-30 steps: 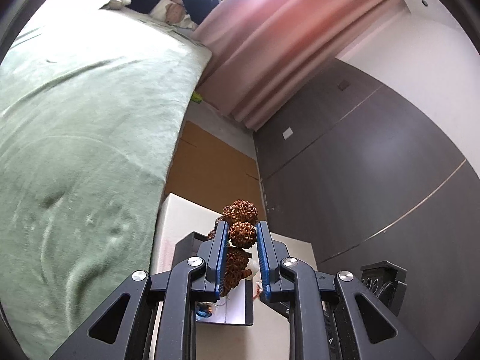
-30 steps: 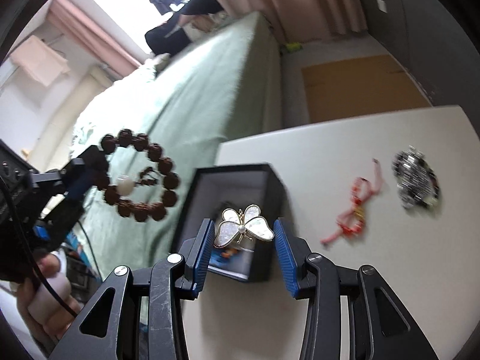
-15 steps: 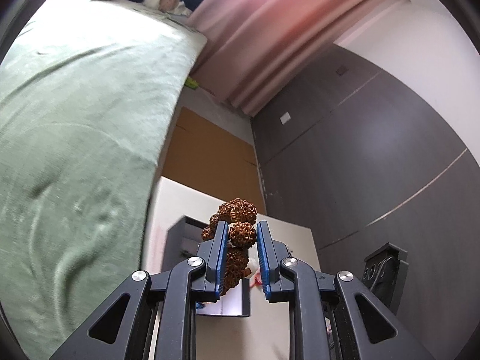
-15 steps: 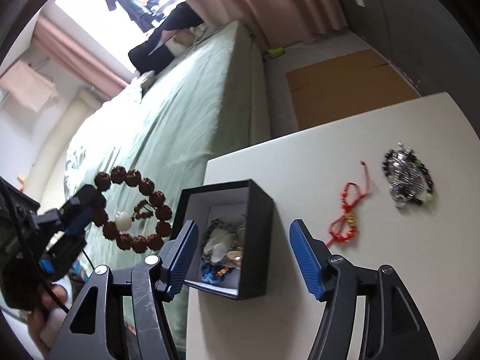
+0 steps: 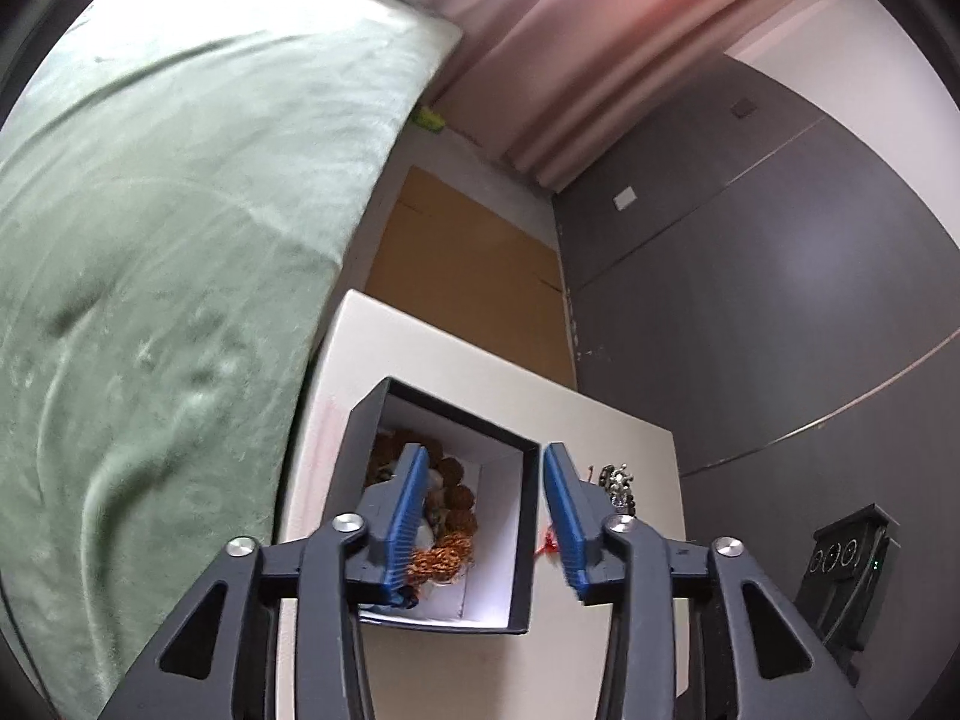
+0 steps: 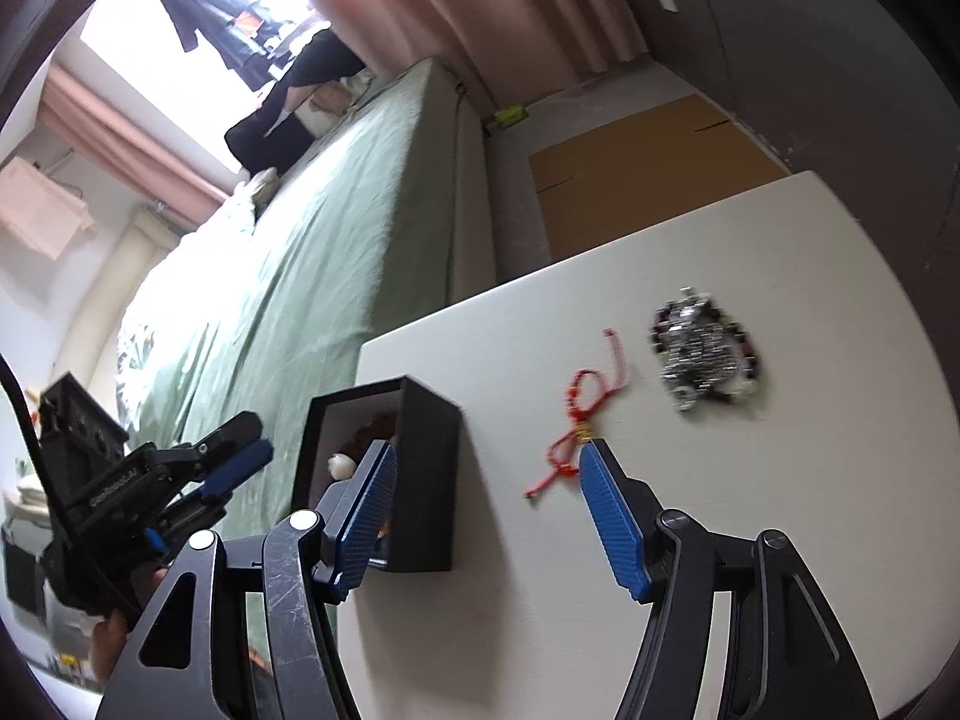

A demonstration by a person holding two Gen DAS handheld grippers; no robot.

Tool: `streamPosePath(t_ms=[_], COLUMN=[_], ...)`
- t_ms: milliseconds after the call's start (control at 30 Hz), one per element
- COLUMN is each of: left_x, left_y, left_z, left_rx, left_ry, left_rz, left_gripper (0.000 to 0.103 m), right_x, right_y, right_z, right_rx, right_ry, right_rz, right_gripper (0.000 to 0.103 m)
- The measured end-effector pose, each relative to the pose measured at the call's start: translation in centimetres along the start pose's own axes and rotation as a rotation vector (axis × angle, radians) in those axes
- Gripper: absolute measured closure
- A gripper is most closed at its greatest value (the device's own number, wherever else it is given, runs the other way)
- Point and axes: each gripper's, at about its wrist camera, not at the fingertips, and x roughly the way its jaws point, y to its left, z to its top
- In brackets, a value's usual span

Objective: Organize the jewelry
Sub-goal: 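Lower the left tool onto the red string bracelet and close on it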

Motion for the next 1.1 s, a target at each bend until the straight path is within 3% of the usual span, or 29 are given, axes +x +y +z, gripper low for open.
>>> streamPosePath(t_ms=[100,233,567,833,1100], left_x=[0.2,1.1,3.8,8.2,13.2], left_y=[-0.6,-1.7,-7.5,-11.6,-12.6], left_z=[-0.4,-0.8,-3.2,-4.2,-3.9], left_rx=[0.012,0.031,0.206,0.306,0.314], left_ry=[0.002,0.024,0.075,0.159,0.239], left_rz=[-0.012,-0.019,-0.032,0.022,0.13], left_gripper=[0.048,0.048,0.047,0.048,0.054], right_x=[-1.2,-2.3,-4.4,-4.5,-4.2], right_y=[-1.4,-2.9,-6.8,-9.5,-11.6], right_z=[0.3,0.6,1.1,2.1,2.9], right_rx=[0.029,0.054,0.137,0.176,0.217], right_ry=[-0.019,-0.036,-0.061,-0.038,-0.019], right_rz=[-0.008,-0.024,-0.066,-0.098,-0.088], right_gripper=[0.039,0.039,0.039,0.039,0.039])
